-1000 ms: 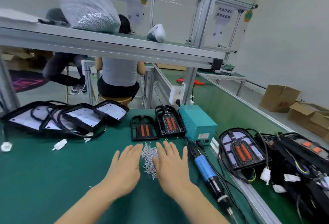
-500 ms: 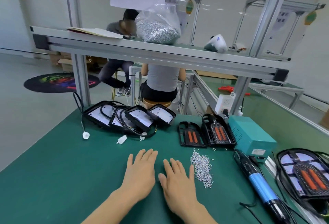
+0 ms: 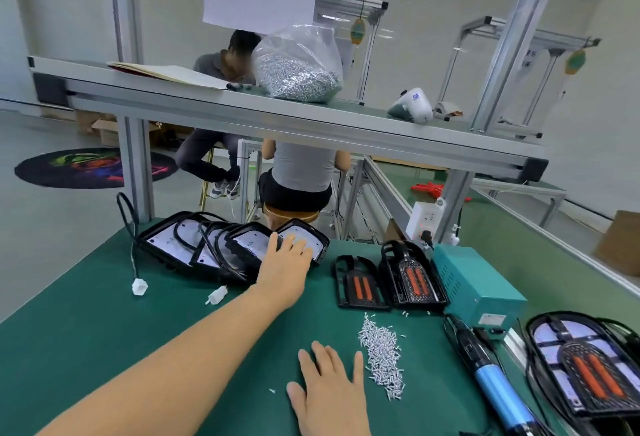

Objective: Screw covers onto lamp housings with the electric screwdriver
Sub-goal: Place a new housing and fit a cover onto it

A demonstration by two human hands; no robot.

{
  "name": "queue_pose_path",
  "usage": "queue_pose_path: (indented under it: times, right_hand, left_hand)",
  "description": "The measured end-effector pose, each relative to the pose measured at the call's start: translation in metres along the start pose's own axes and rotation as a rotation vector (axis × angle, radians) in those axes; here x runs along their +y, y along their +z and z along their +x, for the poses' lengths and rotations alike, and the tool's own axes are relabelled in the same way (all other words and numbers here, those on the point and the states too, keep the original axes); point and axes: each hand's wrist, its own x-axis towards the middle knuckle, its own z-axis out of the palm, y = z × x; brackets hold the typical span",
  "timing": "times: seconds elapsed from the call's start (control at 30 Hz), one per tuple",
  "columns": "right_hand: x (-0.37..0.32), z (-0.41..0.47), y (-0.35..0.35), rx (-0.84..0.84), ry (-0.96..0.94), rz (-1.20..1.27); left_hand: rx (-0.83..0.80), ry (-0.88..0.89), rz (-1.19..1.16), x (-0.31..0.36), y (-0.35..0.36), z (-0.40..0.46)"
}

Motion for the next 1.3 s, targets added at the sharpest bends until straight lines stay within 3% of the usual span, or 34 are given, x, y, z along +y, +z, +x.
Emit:
queue_pose_path:
  times: [0.2, 0.43, 0.57, 0.67, 0.77, 0.87, 0.97, 1.07, 1.17, 1.3]
  right_hand:
    - [0.007, 0.011, -0.01, -0.093, 0.002, 0.0]
    - [0.021, 0.027, -0.006, -0.438, 0.01, 0.091]
    - [0.025, 0.033, -0.002, -0.476, 0.044, 0.104]
    - [0.034, 0.031, -0.004, -0.361, 0.054, 0.155]
    - [0.045, 0.033, -0.014, -0.173, 0.142, 0.407]
    - [0.054, 0.046, -0.028, -0.042, 0.392, 0.923]
    - [0.06, 0.064, -0.04, -0.052, 0.581, 1.446]
    - [0.062, 0.076, -0.049, -0.135, 0.645, 1.835]
    - [0.061, 0.076, -0.047, -0.194, 0.722, 2.014]
    - [0.055, 0.066, -0.034, -0.066, 0.791, 2.034]
  left_hand:
    - [-0.087, 0.061, 0.165, 0.014, 0.016, 0.041]
    - [-0.025, 0.199, 0.284, 0.024, 0.033, 0.061]
    - [0.01, 0.315, 0.285, 0.024, 0.032, 0.073]
    - [0.036, 0.365, 0.262, 0.024, 0.024, 0.079]
    - [0.149, 0.404, 0.172, 0.021, 0.004, 0.069]
    - [0.38, 0.516, 0.138, 0.021, -0.011, 0.036]
    - [0.43, 0.585, 0.055, 0.029, -0.016, -0.001]
    - [0.481, 0.587, -0.014, 0.038, -0.016, -0.033]
    - [0.532, 0.571, -0.113, 0.048, -0.014, -0.061]
    - [0.573, 0.524, -0.294, 0.045, -0.018, -0.093]
